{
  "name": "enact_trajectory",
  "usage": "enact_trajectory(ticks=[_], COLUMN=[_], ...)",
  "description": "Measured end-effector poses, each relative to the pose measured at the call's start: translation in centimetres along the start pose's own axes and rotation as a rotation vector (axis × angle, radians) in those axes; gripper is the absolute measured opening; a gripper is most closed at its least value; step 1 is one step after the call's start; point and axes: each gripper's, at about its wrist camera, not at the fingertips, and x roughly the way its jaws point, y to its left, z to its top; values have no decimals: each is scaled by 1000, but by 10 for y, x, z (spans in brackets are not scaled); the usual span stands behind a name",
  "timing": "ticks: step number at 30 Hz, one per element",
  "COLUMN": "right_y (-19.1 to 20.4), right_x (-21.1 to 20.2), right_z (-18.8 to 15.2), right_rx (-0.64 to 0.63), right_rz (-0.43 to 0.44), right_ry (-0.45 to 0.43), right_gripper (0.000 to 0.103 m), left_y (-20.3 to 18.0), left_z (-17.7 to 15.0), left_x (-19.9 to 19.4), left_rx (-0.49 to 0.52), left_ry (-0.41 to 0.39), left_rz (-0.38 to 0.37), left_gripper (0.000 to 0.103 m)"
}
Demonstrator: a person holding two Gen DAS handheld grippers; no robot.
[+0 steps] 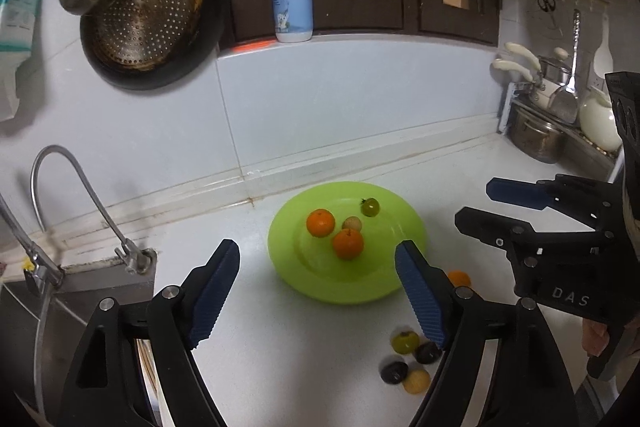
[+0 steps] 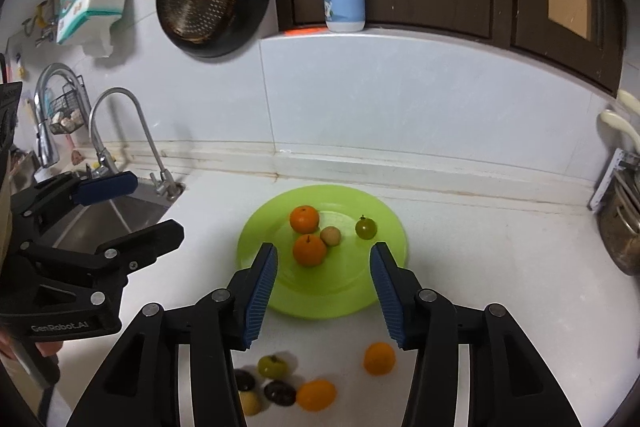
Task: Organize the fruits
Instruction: 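Withdraw both open grippers from the plate toward the remaining fruits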
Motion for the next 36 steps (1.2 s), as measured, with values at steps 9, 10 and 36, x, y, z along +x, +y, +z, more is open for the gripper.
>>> enact_trajectory(ticks=[9, 10, 36], right_y=[14, 15, -3], right_x=[-32, -34, -26], right_z=[-24, -27, -73], right_rx=[-35, -43, -360], right_rz=[-26, -29, 168], right_ry=[-39, -39, 22], right_gripper=[49, 49, 49], left_y=[-9, -10, -77], left_z=[-28, -30, -94], left_x=[-26, -27, -17], left_rx=[-20, -19, -162], left_ry=[5, 5, 51], left_rz=[-26, -25, 118], left_gripper=[80, 80, 80])
